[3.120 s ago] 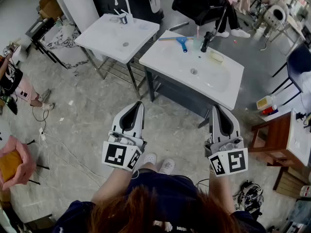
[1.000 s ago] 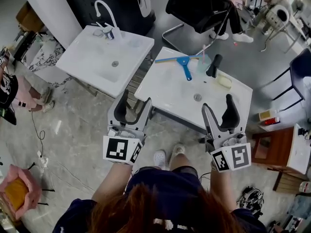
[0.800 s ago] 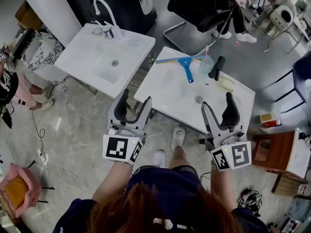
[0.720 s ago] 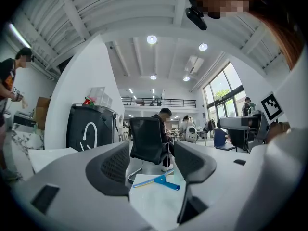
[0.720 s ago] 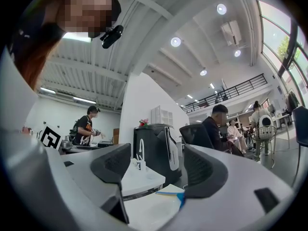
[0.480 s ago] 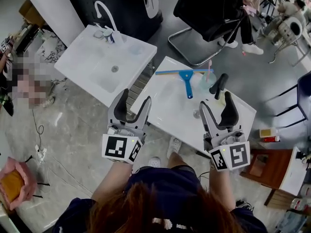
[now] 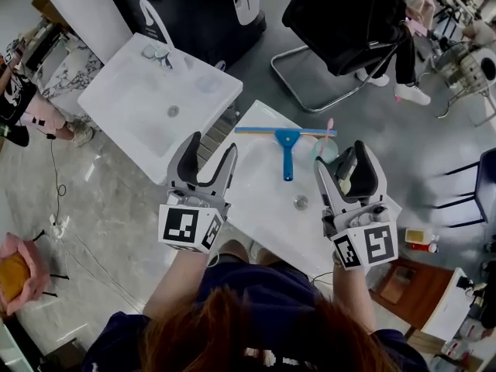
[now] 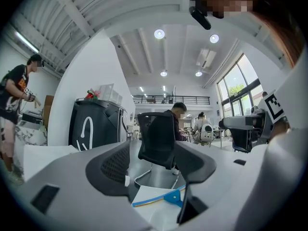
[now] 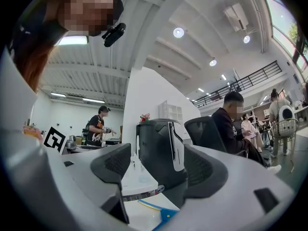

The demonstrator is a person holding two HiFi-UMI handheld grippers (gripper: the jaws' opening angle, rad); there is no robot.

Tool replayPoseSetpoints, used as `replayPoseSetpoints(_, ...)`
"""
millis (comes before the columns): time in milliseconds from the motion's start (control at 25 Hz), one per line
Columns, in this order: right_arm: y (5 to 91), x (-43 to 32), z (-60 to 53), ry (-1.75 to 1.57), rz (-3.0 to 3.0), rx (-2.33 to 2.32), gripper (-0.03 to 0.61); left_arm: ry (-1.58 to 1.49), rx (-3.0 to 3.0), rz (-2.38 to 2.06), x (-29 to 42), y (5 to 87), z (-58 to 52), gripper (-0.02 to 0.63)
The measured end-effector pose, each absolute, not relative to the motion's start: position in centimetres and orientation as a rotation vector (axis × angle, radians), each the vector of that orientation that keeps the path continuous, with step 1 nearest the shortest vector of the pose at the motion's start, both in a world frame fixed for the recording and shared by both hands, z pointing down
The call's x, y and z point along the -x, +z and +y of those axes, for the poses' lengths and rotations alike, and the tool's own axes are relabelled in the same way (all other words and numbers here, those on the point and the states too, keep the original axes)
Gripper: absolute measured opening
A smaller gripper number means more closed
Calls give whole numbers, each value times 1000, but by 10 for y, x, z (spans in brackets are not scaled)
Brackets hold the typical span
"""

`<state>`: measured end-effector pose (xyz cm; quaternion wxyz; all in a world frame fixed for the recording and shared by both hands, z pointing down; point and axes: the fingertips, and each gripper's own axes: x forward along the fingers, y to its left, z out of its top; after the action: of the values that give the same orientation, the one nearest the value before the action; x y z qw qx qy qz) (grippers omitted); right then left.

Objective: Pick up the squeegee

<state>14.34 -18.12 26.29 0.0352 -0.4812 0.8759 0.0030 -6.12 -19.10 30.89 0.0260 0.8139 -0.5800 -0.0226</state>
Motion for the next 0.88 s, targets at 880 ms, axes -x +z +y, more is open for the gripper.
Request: replayPoseSetpoints(880, 396, -91, -272, -291, 2800, 1751, 330, -18, -2527, -1601, 72, 364, -293, 276)
